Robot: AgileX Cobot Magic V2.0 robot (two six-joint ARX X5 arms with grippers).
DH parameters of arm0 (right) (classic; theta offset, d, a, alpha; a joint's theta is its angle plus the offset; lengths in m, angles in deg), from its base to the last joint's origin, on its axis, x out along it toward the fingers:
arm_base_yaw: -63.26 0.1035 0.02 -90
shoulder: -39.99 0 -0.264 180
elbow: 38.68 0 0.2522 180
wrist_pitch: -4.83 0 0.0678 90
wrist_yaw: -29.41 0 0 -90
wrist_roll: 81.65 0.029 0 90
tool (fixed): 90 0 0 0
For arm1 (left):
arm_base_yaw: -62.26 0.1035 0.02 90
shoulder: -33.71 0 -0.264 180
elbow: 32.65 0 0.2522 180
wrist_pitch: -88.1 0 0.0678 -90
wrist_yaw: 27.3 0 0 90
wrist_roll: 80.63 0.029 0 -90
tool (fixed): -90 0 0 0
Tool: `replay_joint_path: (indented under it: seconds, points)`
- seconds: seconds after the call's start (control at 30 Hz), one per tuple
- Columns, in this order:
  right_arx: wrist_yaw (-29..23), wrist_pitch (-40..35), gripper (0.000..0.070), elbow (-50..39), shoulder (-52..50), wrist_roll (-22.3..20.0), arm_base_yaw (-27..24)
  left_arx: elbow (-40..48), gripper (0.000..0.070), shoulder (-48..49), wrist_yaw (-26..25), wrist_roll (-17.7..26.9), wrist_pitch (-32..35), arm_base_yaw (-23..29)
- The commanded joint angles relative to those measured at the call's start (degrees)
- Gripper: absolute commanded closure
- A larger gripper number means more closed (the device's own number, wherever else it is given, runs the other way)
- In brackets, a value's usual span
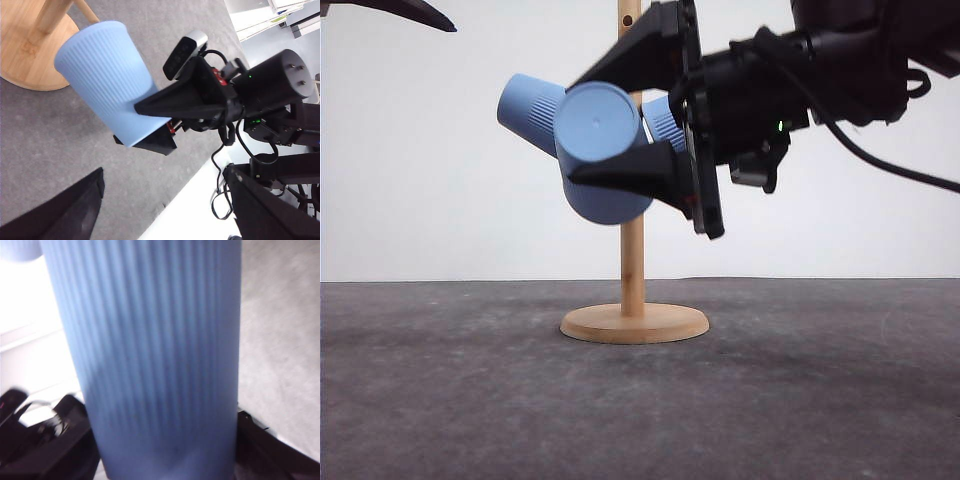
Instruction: Place three cups
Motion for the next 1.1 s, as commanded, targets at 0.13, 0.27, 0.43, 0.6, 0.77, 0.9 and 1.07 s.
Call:
replay_joint_path:
  seconds: [0.13, 0.27, 0.43, 0.6, 0.77, 0.9, 1.07]
  points:
    - [-0.39, -0.94, 0.0324, 0.70, 0.63, 0.17, -1.73, -1.24, 0.0223, -0.39, -0.07, 0.77, 0.27, -0.04]
    - [-0.39, -0.94, 0.0324, 0.70, 0.80, 0.17, -2.41, -1.24, 0.0223, -0.39, -0.07, 0.79, 0.29, -0.04]
    - [-0.25, -0.95, 0.0323, 0.70, 1.03, 0.11, -2.51, -1.24, 0.0223, -0.39, -0.07, 0.79, 0.48, -0.04]
    - [0.56, -1.72, 0.0262, 0.82, 1.86, 0.09, -2.70, -1.24, 0.0223, -0.39, -0.07, 0.77, 0.39, -0.04]
    - [0.68, -1.85, 0.0241, 0.90, 1.95, -0.45, -2.92, -1.24, 0.0223, -0.39, -0.07, 0.77, 0.24, -0.04]
    - [0.97, -2.53, 0.0222, 0.90, 1.95, -0.57, -3.00, -1.24, 0.0223, -0.39, -0.07, 0.77, 0.24, -0.04]
    - [1.07, -3.71, 0.0212, 0.90, 1.95, -0.57, -3.00, -1.24, 0.0223, -0.39, -0.07, 0.77, 0.24, -0.04]
